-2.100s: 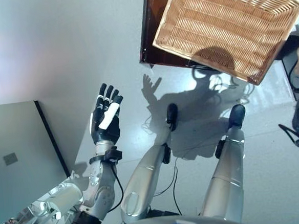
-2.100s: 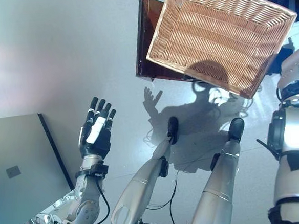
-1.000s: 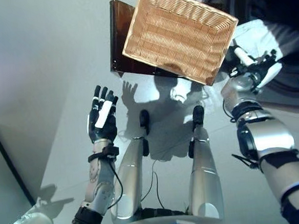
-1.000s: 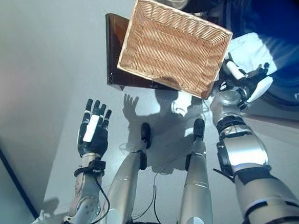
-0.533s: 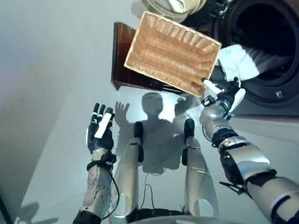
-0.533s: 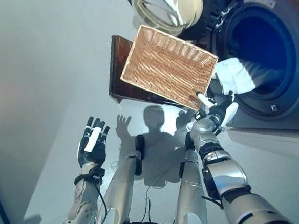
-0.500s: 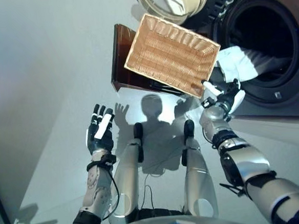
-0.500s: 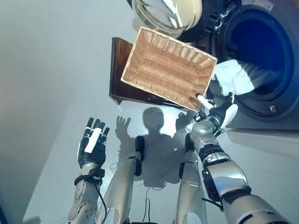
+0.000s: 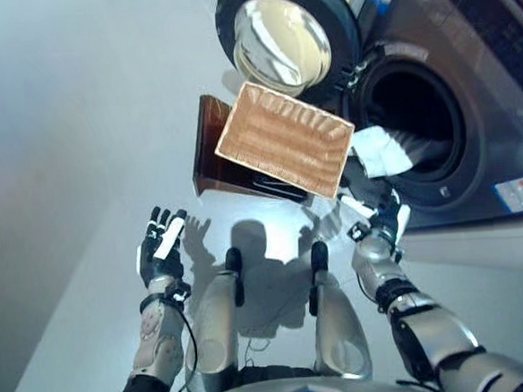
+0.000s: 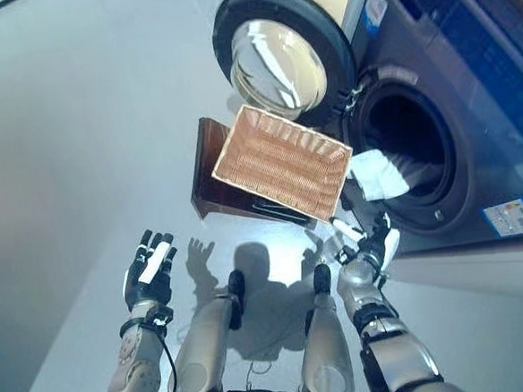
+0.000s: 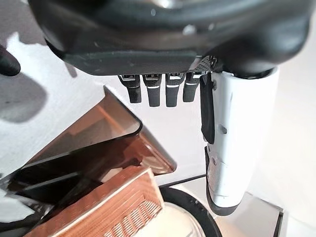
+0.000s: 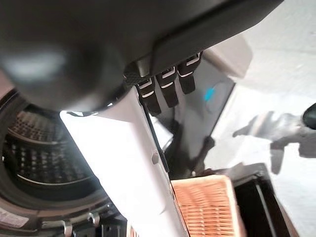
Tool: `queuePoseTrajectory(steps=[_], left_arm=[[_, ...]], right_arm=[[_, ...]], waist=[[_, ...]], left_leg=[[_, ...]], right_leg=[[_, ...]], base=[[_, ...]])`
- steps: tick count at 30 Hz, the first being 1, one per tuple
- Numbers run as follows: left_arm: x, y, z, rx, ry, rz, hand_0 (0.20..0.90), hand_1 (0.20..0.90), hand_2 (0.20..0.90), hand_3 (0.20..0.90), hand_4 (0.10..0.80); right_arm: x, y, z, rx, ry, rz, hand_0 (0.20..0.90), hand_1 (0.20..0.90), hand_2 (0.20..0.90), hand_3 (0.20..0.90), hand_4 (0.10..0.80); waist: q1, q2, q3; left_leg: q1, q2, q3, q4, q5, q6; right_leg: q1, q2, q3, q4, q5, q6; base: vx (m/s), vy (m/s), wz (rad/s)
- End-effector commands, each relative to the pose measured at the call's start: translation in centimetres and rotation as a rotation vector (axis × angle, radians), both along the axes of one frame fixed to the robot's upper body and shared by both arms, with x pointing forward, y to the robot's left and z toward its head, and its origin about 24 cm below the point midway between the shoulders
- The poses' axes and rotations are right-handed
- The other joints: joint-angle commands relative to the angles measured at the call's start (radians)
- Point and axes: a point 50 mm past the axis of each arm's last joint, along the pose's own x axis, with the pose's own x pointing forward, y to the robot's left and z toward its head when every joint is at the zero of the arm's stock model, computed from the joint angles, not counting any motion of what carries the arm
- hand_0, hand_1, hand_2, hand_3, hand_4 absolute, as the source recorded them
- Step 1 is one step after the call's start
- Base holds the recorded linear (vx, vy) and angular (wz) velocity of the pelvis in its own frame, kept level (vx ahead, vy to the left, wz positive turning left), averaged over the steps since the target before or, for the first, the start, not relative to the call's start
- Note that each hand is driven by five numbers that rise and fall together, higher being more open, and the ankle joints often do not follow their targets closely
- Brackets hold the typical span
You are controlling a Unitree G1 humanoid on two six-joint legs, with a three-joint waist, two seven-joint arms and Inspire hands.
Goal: Pick up the clothes and place them into the washing machine
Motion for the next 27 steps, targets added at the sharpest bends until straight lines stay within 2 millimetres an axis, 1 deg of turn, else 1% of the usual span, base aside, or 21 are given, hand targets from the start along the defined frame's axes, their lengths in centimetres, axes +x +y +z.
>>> queuePoseTrajectory(steps=[1, 5, 6, 10, 13, 15, 17, 21, 22, 23, 24, 27], left_arm=[[-0.3, 0.6, 0.3, 0.062, -0.042, -0.004, 0.900, 0.900, 0.900, 0.900, 0.800], [-0.7, 0.6, -1.6, 0.036, 0.045, 0.022, 0.900, 0.900, 0.900, 0.900, 0.800], [-0.9, 0.8, -2.4, 0.032, 0.086, 0.032, 0.900, 0.900, 0.900, 0.900, 0.800], [-1.7, 0.8, -4.8, 0.045, 0.220, 0.044, 0.900, 0.900, 0.900, 0.900, 0.800], [-3.1, 1.2, -7.0, 0.076, 0.371, 0.058, 0.900, 0.900, 0.900, 0.900, 0.800], [-3.8, 1.2, -7.8, 0.092, 0.442, 0.063, 0.900, 0.900, 0.900, 0.900, 0.800], [-5.2, 1.4, -9.1, 0.122, 0.550, 0.053, 0.900, 0.900, 0.900, 0.900, 0.800], [-7.5, 1.9, -10.6, 0.145, 0.700, 0.041, 0.900, 0.900, 0.900, 0.900, 0.800], [-8.1, 2.1, -10.9, 0.161, 0.740, 0.025, 0.900, 0.900, 0.900, 0.900, 0.800], [-8.1, 2.1, -10.9, 0.161, 0.740, 0.025, 0.900, 0.900, 0.900, 0.900, 0.800], [-9.3, 2.3, -11.4, 0.190, 0.811, 0.013, 0.900, 0.900, 0.900, 0.900, 0.800], [-11.1, 2.6, -12.0, 0.182, 0.899, 0.018, 0.900, 0.900, 0.900, 0.900, 0.800]], right_arm=[[0.5, -1.1, 1.8, -0.096, -0.093, 0.070, 0.900, 0.900, 0.900, 0.900, 0.800], [-1.2, -0.4, -0.2, -0.081, -0.020, 0.131, 0.900, 0.900, 0.900, 0.900, 0.800], [-1.7, -0.2, -0.7, -0.084, 0.006, 0.149, 0.900, 0.900, 0.900, 0.900, 0.800], [-3.7, 0.8, -3.3, -0.109, 0.150, 0.254, 0.900, 0.900, 0.900, 0.900, 0.800], [-5.3, 1.8, -5.0, -0.085, 0.236, 0.295, 0.900, 0.900, 0.900, 0.900, 0.800], [-6.1, 2.3, -5.7, -0.065, 0.271, 0.305, 0.900, 0.900, 0.900, 0.900, 0.800], [-7.4, 2.3, -6.7, -0.048, 0.320, 0.305, 0.900, 0.900, 0.900, 0.900, 0.800], [-9.6, 2.4, -8.2, -0.082, 0.439, 0.363, 0.900, 0.900, 0.900, 0.900, 0.800], [-10.2, 2.3, -8.5, -0.091, 0.469, 0.374, 0.900, 0.900, 0.900, 0.900, 0.800], [-10.2, 2.3, -8.5, -0.091, 0.469, 0.374, 0.900, 0.900, 0.900, 0.900, 0.800], [-11.1, 1.8, -9.0, -0.094, 0.512, 0.371, 0.900, 0.900, 0.900, 0.900, 0.800], [-12.4, 1.4, -9.6, -0.101, 0.567, 0.363, 0.900, 0.900, 0.900, 0.900, 0.800]], waist=[[0.000, 0.014, -0.114], [-0.020, 0.001, -0.176], [-0.025, -0.003, -0.193], [-0.041, -0.016, -0.262], [-0.053, -0.022, -0.314], [-0.062, -0.021, -0.344], [-0.071, -0.021, -0.369], [-0.087, -0.020, -0.411], [-0.090, -0.020, -0.417], [-0.090, -0.020, -0.417], [-0.090, -0.020, -0.425], [-0.089, -0.021, -0.442]], left_leg=[[0.072, 0.014, 0.017, -0.072, -0.012, -0.066], [0.128, 0.010, 0.029, -0.123, 0.002, -0.061], [0.148, 0.011, 0.033, -0.144, 0.006, -0.061], [0.221, 0.011, 0.049, -0.226, 0.025, -0.056], [0.281, 0.015, 0.064, -0.297, 0.046, -0.058], [0.316, 0.019, 0.077, -0.338, 0.057, -0.061], [0.352, 0.023, 0.078, -0.377, 0.071, -0.063], [0.388, 0.035, 0.062, -0.450, 0.107, -0.075], [0.395, 0.037, 0.060, -0.457, 0.108, -0.076], [0.395, 0.037, 0.060, -0.457, 0.108, -0.076], [0.406, 0.040, 0.063, -0.452, 0.103, -0.072], [0.423, 0.039, 0.062, -0.452, 0.096, -0.070]], right_leg=[[0.028, -0.008, -0.043, 0.118, -0.161, -0.020], [0.073, -0.017, -0.044, 0.063, -0.135, -0.007], [0.090, -0.020, -0.045, 0.044, -0.128, -0.003], [0.136, -0.027, -0.036, -0.022, -0.088, 0.012], [0.171, -0.026, -0.029, -0.066, -0.066, 0.021], [0.196, -0.027, -0.030, -0.089, -0.060, 0.025], [0.224, -0.023, -0.032, -0.097, -0.066, 0.024], [0.259, -0.013, -0.056, -0.106, -0.085, 0.017], [0.265, -0.011, -0.060, -0.105, -0.091, 0.013], [0.265, -0.011, -0.060, -0.106, -0.091, 0.013], [0.280, -0.006, -0.060, -0.108, -0.096, 0.009], [0.299, -0.006, -0.067, -0.117, -0.097, 0.009]], base=[[0.094, -0.045, -0.01], [0.089, -0.052, 0.02], [0.103, -0.060, -0.13], [0.095, -0.061, -0.15], [0.106, -0.064, -0.14], [0.097, -0.042, -0.20], [0.093, -0.048, -0.10], [0.045, -0.045, 0.00], [0.013, -0.021, 0.19], [0.023, -0.043, 0.22], [0.036, -0.042, 0.11], [0.060, -0.037, 0.06]])
